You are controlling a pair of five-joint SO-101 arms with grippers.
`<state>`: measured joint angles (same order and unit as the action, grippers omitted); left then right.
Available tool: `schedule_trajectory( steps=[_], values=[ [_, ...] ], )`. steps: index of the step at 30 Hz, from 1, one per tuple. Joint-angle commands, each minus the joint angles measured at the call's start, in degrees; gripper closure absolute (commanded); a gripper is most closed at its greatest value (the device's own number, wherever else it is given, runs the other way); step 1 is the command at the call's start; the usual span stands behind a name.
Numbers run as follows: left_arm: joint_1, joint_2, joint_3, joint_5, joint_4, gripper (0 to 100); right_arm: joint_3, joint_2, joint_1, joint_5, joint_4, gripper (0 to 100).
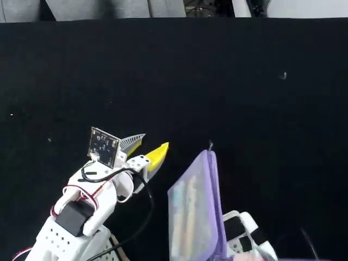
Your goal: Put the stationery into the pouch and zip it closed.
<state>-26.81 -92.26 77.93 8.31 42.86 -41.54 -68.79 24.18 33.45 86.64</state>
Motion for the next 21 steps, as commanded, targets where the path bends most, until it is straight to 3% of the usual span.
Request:
schedule_trajectory(
  steps=[1,8,14,18,21],
  values=[
    [0.22,-0.44,-0.4,0.62,0.18,79,9.54,0.48,-0.53,0.53,-6.24,98.8],
    [0.4,-0.53,-1.01,0.18,2.11,79,27.03,0.48,-13.1,0.53,-24.7,98.7],
    [0.48,-0.53,-1.01,0.18,2.11,79,49.19,0.66,-23.56,0.35,-49.76,98.7],
    [0.48,-0.53,-0.84,0.18,2.11,79,62.37,1.27,-26.46,0.26,-69.89,98.7],
    [0.48,-0.53,-0.48,0.09,2.11,79,64.48,5.58,-26.46,0.26,-75.6,98.7]
  ],
)
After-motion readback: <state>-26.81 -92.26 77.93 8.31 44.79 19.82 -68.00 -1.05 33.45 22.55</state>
